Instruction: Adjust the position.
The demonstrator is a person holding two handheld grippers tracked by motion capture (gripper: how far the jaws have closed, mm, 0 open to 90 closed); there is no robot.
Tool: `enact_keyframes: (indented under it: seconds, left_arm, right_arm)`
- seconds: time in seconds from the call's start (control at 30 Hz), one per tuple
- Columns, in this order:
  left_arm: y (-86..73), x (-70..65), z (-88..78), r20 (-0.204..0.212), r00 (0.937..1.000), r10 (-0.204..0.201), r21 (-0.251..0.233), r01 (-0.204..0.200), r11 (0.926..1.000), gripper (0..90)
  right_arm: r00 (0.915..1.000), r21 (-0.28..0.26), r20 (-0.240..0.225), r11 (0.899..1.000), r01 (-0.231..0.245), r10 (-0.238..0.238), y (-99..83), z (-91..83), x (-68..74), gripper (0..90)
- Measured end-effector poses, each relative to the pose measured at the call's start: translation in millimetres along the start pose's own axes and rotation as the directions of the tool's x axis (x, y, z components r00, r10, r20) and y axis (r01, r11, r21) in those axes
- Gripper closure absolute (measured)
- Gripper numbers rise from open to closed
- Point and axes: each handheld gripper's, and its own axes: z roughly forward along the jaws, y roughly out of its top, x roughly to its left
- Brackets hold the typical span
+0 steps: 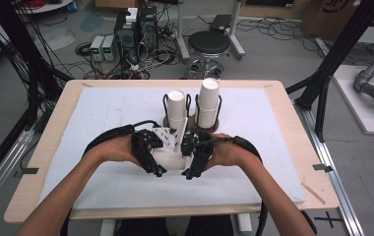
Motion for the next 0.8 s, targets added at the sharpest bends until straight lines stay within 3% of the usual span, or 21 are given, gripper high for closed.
enact_keyframes:
  seconds: [0.27, 0.43, 0.5, 0.53, 0.8]
  left_arm:
    - [0.7, -0.4, 2.0, -0.001, 1.0, 0.001, 0.011, -0.001, 0.9999, 27.8]
    - [1.6, -1.2, 3.7, 0.006, 1.0, 0.005, 0.014, -0.005, 0.9999, 27.8]
    - [1.5, -1.0, 3.7, 0.007, 1.0, 0.005, 0.015, -0.005, 0.9999, 27.7]
    - [1.5, -1.3, 3.8, 0.01, 0.9999, 0.004, 0.013, -0.004, 0.9999, 27.8]
    - [1.0, -1.3, 3.5, 0.005, 1.0, 0.0, 0.015, 0.0, 0.9999, 28.0]
  right_arm:
    - [1.0, 0.001, -0.005, 1.0, 0.006, -0.006, 1.8, 0.8, 0.4, 14.8]
    - [0.9998, 0.006, -0.02, 1.0, 0.009, -0.009, 4.0, 3.0, 0.4, 21.7]
    - [0.9993, 0.007, -0.036, 1.0, 0.007, -0.007, 4.8, 2.7, -0.4, 29.6]
    - [0.9998, 0.01, -0.02, 1.0, 0.011, -0.01, 5.2, 2.3, -0.5, 35.6]
    - [0.9998, 0.01, -0.018, 1.0, 0.002, -0.002, 5.8, 3.0, -1.0, 36.9]
